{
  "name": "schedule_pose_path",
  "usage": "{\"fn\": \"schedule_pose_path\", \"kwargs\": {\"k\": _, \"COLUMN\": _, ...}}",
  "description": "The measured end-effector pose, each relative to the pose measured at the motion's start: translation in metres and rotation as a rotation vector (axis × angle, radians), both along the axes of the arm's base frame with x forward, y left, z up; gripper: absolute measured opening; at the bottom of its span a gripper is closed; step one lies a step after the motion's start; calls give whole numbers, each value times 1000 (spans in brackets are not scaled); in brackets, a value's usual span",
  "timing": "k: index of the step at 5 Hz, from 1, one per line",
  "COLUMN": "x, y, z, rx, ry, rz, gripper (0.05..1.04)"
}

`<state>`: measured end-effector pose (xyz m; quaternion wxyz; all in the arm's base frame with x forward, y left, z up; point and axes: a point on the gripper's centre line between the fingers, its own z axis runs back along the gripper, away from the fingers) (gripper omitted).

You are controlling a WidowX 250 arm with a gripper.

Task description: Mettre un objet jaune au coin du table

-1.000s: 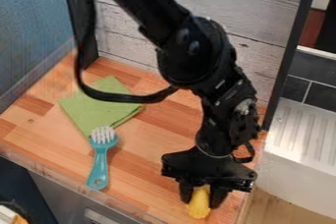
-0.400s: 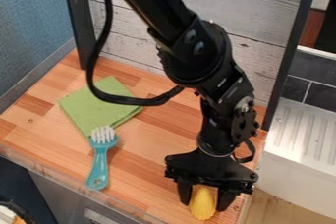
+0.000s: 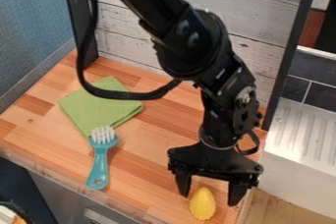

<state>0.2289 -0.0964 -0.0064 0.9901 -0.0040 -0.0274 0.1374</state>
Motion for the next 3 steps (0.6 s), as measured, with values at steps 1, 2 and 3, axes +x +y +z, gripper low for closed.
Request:
{"fn": "schedule_pose_path", "kwargs": {"k": 1, "x": 1, "y": 2, "z": 19, "rx": 30, "ry": -30, "rz": 8, "gripper": 999}}
{"fn": "schedule_pose_path", "kwargs": {"k": 2, "x": 6, "y": 3, "z": 43, "rx": 9, "ry": -86, "rz": 33, "gripper": 999}}
{"fn": "schedule_pose_path", "kwargs": {"k": 3, "x": 6, "y": 5, "z": 44, "rx": 9, "ry": -86, "rz": 40, "gripper": 999}}
